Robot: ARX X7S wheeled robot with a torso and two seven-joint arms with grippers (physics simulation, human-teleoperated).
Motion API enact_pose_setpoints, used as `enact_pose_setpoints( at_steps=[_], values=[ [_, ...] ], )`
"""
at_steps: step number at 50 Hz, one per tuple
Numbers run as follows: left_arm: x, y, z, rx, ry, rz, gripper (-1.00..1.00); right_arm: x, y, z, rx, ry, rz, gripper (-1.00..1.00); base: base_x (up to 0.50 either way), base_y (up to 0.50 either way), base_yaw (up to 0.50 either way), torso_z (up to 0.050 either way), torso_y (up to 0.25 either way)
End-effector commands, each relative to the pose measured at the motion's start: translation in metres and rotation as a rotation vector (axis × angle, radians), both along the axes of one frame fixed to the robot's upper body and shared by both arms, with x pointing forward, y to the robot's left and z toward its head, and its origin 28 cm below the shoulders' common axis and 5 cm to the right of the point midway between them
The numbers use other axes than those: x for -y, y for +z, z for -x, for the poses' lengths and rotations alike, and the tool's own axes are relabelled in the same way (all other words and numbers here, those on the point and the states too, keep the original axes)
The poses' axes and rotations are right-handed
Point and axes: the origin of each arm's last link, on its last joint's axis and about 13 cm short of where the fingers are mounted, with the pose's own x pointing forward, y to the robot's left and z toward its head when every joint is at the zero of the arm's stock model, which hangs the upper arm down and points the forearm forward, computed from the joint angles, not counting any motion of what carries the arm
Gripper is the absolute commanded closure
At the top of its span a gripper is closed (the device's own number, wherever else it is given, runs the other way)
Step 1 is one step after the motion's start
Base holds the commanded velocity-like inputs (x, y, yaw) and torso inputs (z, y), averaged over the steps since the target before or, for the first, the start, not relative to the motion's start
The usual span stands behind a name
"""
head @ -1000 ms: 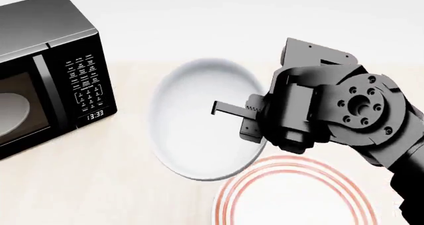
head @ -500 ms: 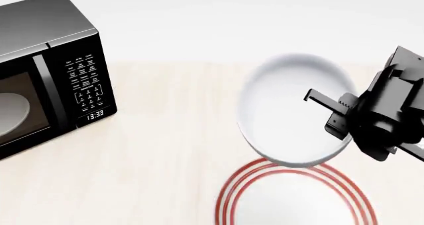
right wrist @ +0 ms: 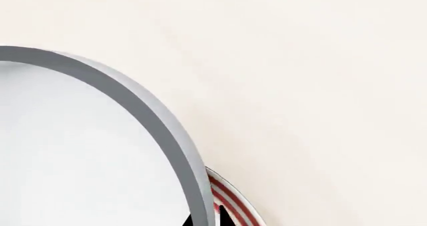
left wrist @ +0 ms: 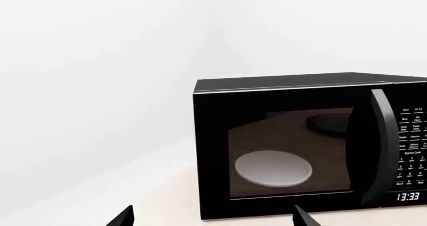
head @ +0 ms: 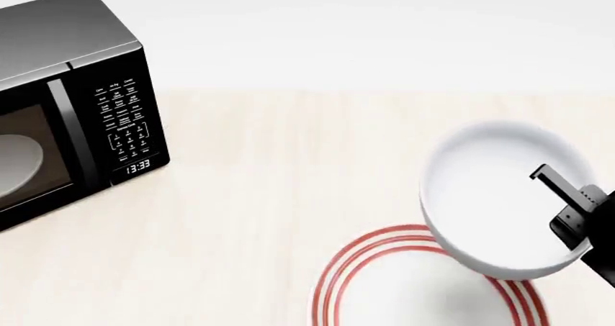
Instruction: Put the white bowl to the right of the plate.
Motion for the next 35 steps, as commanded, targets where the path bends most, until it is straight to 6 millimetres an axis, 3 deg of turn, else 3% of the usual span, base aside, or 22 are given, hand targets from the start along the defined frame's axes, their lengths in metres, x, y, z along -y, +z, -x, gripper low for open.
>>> enact_pose_setpoints(
  at_steps=[1, 8, 23, 35],
  values=[
    [0.001, 0.0, 0.0, -0.002, 0.0, -0.002, -1.0, 0.024, 0.004, 0.01, 0.037, -0.087, -0.081, 1.0, 0.0, 0.0, 0.0, 0.0, 0.0],
    [0.001, -0.001, -0.001, -0.005, -0.001, -0.006, -1.0, 0.04, 0.006, 0.019, 0.047, -0.128, -0.099, 1.0, 0.0, 0.0, 0.0, 0.0, 0.001],
    [0.002, -0.001, -0.001, -0.005, -0.001, -0.009, -1.0, 0.057, 0.036, 0.037, 0.111, -0.176, -0.086, 1.0, 0.0, 0.0, 0.0, 0.0, 0.0],
    [0.003, -0.001, -0.001, -0.006, -0.001, -0.013, -1.0, 0.065, 0.033, 0.045, 0.105, -0.213, -0.073, 1.0, 0.0, 0.0, 0.0, 0.0, 0.001]
  ],
)
